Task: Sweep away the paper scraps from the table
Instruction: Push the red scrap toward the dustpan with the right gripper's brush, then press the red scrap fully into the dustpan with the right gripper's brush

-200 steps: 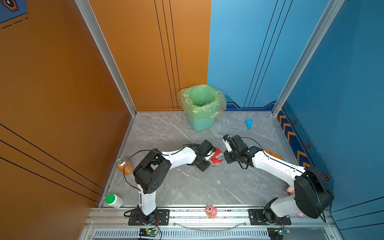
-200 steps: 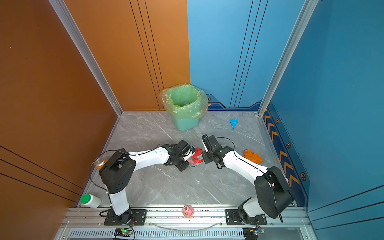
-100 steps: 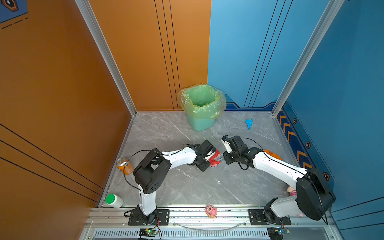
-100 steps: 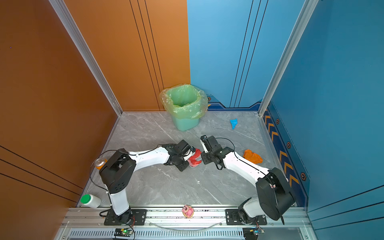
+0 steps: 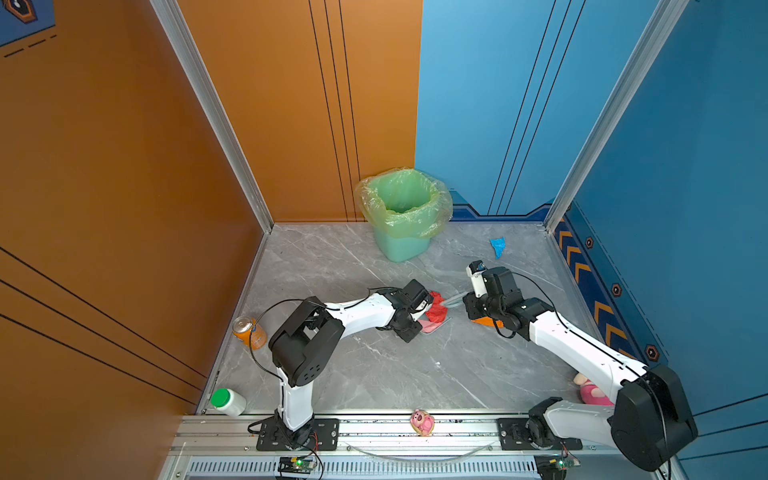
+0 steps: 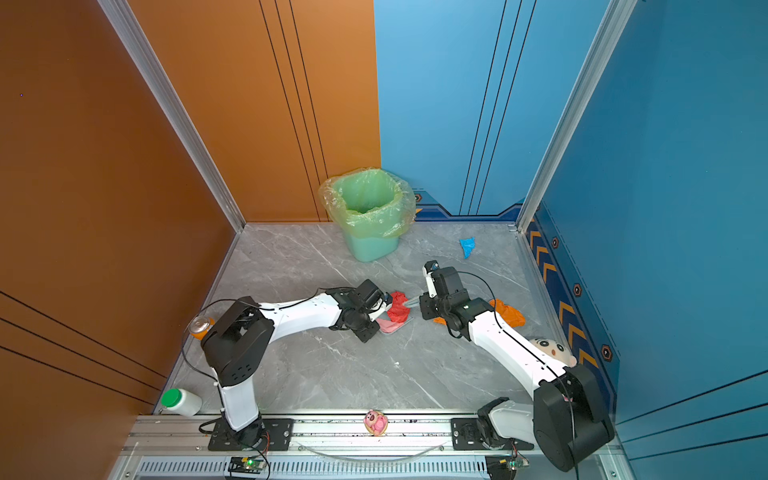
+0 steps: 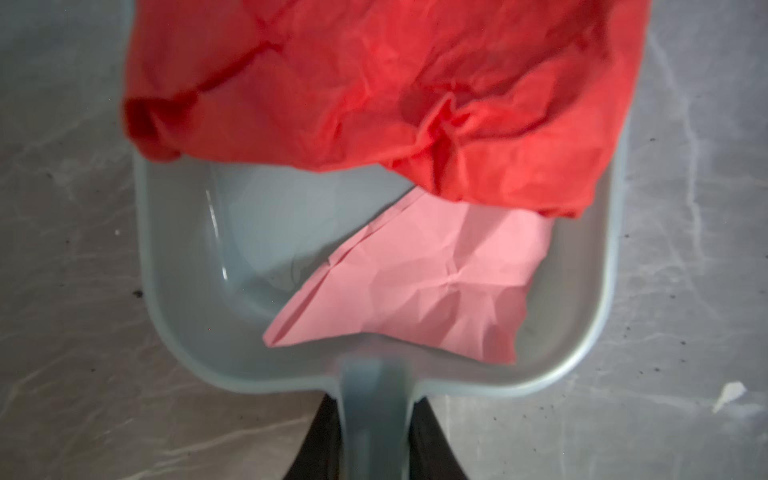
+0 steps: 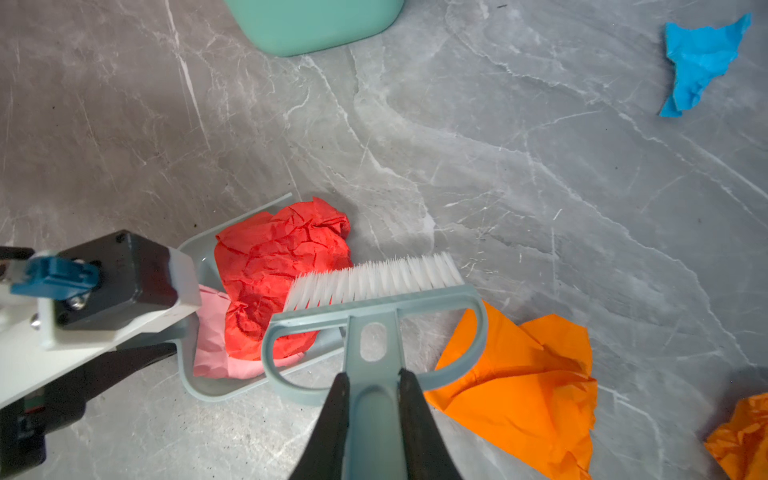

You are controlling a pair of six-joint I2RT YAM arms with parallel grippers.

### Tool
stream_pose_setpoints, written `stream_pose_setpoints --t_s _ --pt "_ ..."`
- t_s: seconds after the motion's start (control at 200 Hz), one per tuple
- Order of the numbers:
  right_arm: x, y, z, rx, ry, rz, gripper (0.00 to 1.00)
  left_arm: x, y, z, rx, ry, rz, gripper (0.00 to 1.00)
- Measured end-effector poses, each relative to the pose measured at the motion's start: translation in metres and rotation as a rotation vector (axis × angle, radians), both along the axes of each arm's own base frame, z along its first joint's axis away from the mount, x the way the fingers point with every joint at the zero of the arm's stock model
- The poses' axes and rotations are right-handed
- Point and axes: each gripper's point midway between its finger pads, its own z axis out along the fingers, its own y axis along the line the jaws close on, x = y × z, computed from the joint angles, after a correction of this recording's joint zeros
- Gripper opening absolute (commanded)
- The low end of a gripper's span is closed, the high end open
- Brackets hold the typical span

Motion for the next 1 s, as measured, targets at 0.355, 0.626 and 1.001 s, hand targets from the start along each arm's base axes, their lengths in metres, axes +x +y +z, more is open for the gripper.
stream_pose_setpoints --t_s 0.355,0.626,1.001 --pt "0.016 -0.026 0.000 0.048 -0.024 -0.157 0.00 0.000 0.000 0.000 0.000 0.000 0.000 0.00" --pt "0.024 -0.009 -0.024 0.043 0.018 -0.143 0.00 0.000 -0.001 0.000 -0.001 -0.001 0.000 0.00" --pt "0.019 0.023 -0.033 -0.023 0.025 -0.057 0.00 0.000 -0.001 0.000 -0.001 -0.001 -0.001 0.00"
